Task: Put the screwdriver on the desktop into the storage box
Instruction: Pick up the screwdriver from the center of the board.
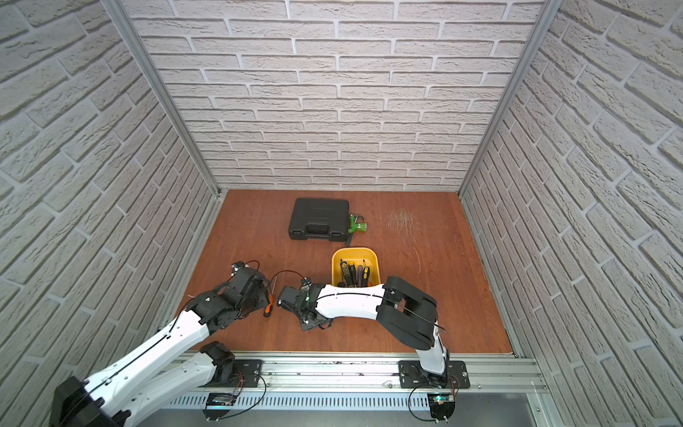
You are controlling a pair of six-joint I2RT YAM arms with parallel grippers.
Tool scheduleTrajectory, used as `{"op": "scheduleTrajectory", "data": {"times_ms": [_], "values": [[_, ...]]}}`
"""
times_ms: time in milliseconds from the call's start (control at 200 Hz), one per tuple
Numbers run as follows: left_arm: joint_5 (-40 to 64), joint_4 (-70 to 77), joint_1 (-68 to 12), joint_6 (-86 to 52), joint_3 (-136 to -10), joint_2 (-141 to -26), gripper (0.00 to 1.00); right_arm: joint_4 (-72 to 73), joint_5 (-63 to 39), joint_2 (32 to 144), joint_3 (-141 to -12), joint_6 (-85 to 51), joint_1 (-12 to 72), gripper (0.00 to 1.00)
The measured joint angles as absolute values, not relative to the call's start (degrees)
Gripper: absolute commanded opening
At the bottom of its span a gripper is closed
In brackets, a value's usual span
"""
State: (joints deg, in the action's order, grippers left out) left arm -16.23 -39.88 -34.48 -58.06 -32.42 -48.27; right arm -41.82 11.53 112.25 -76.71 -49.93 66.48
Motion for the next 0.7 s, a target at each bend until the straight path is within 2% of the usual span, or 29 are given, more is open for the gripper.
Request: {"op": "scheduleTrajectory", "data": {"times_ms": [165, 450, 700], "values": [[-16.5, -39.8, -34.5, -57.8, -32.4, -48.4, 0.51, -43.0, 11.2, 113.4, -78.7, -48.0, 66.9, 0.12], [-16.5, -39.3, -34.5, -57.6, -32.4, -48.8, 0.51, -43.0, 9.9, 114.1, -79.8, -46.1, 67.9, 0.12], [-16.5, -39.0, -34.5, -57.5, -32.4, -48.7, 0.50, -43.2, 9.8, 114.4, -80.0, -45.6, 67.9, 0.27]]}}
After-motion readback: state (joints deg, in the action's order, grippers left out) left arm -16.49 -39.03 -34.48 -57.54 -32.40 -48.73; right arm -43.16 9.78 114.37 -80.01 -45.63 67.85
